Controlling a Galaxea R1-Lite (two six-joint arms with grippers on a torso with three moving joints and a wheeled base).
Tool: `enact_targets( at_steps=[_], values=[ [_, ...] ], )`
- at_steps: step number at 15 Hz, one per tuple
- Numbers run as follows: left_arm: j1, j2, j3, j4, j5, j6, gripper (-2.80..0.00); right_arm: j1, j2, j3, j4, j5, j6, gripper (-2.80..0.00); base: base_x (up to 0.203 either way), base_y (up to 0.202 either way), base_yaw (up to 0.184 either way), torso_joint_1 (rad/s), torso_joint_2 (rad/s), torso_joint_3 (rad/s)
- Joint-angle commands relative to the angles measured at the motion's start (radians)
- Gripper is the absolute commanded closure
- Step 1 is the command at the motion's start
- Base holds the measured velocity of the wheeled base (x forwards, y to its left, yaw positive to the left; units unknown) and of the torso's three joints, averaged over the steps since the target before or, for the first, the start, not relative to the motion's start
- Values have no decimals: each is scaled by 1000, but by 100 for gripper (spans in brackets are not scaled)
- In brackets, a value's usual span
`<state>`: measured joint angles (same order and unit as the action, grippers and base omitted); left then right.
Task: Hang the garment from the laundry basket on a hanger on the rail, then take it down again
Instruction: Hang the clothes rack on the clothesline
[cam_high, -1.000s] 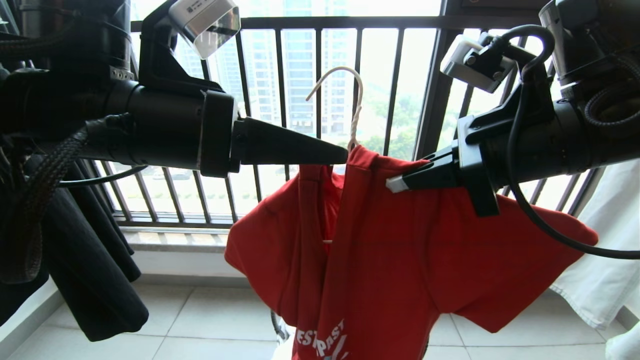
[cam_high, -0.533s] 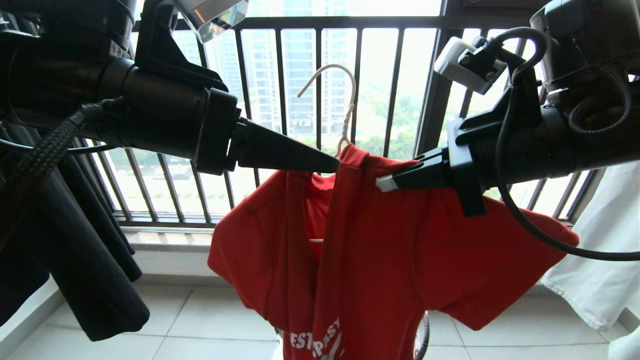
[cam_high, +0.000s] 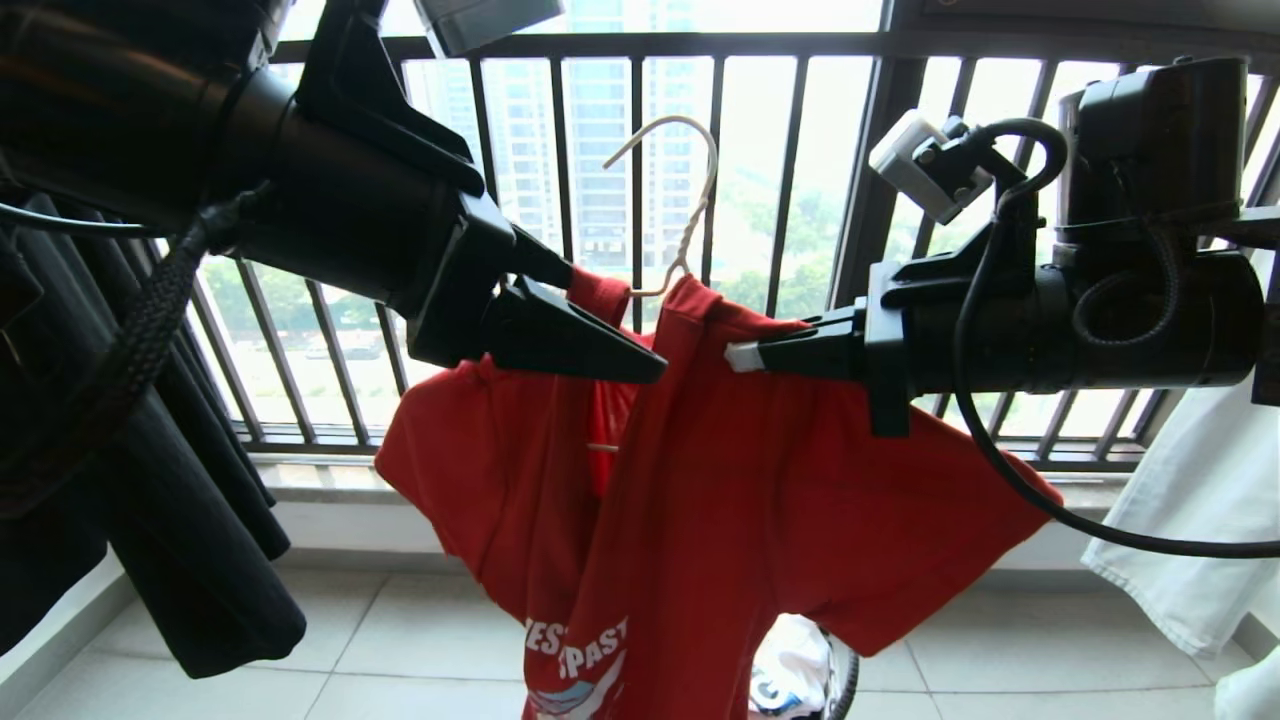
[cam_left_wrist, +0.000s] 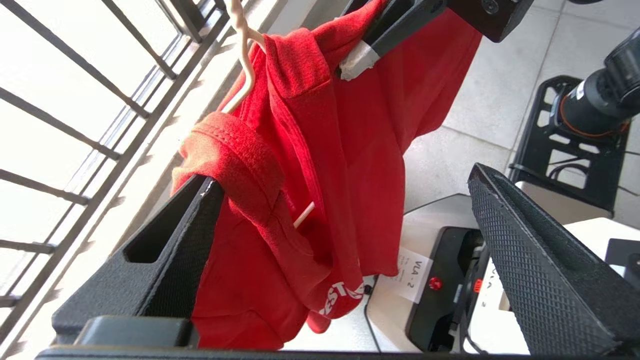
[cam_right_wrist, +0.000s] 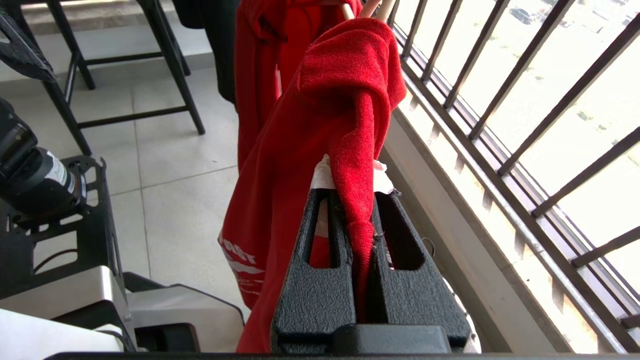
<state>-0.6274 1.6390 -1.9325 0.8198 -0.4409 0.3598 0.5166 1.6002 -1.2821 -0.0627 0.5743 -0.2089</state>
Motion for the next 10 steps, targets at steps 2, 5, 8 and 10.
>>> enact_targets(
  at_steps=[2,5,8,10],
  values=[
    [-37,13,-14,5,99,109,-280,-3,-8,107,-174,4,38,0,0,0,0,0,0,0],
    [-37,-7,-14,-11,102,161,-280,-8,-12,166,-235,8,49,0,0,0,0,0,0,0],
    [-37,-5,-16,-18,103,239,-280,-10,-14,170,-246,13,48,0,0,0,0,0,0,0],
    [-35,-6,-15,-83,102,265,-280,-9,-9,170,-246,15,48,0,0,0,0,0,0,0]
  ],
)
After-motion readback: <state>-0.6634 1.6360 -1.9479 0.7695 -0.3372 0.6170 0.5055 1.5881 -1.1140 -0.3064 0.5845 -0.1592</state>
